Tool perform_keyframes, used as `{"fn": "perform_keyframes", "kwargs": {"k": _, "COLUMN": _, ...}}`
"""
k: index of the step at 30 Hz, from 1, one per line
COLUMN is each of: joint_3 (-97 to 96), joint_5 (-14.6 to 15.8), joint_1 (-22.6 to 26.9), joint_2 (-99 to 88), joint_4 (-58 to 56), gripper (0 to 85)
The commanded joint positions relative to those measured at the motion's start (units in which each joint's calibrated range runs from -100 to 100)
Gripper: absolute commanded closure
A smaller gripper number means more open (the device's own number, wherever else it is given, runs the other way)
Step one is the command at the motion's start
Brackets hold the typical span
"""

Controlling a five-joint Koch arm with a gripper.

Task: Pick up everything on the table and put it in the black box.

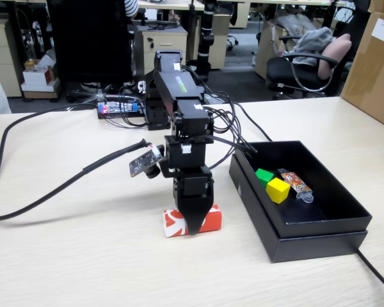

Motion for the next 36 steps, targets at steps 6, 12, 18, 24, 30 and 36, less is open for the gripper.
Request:
{"fn": "perform_keyframes", "kwargs": {"k": 6, "joint_3": 1.97, "joint_5": 0.93, "joint_1": 0.88, "joint_2": -13.26, "joint_4": -8.73, "gripper": 69.2}}
{"fn": "perform_keyframes", "kwargs": {"k": 12, "joint_3": 1.78, "joint_5": 1.37, "joint_1": 2.59, "joint_2": -28.41, "joint_4": -13.31, "gripper": 69.2}}
{"fn": "perform_keyframes", "kwargs": {"k": 18, "joint_3": 1.42, "joint_5": 1.86, "joint_1": 6.54, "joint_2": -40.0, "joint_4": -15.47, "gripper": 69.2}}
{"fn": "perform_keyframes", "kwargs": {"k": 24, "joint_3": 1.69, "joint_5": 3.91, "joint_1": 13.53, "joint_2": -45.05, "joint_4": -15.81, "gripper": 69.0}}
{"fn": "perform_keyframes", "kwargs": {"k": 30, "joint_3": 9.13, "joint_5": 6.3, "joint_1": 18.02, "joint_2": -31.85, "joint_4": -15.38, "gripper": 69.0}}
{"fn": "perform_keyframes", "kwargs": {"k": 36, "joint_3": 14.3, "joint_5": 6.4, "joint_1": 17.73, "joint_2": -18.66, "joint_4": -14.6, "gripper": 69.0}}
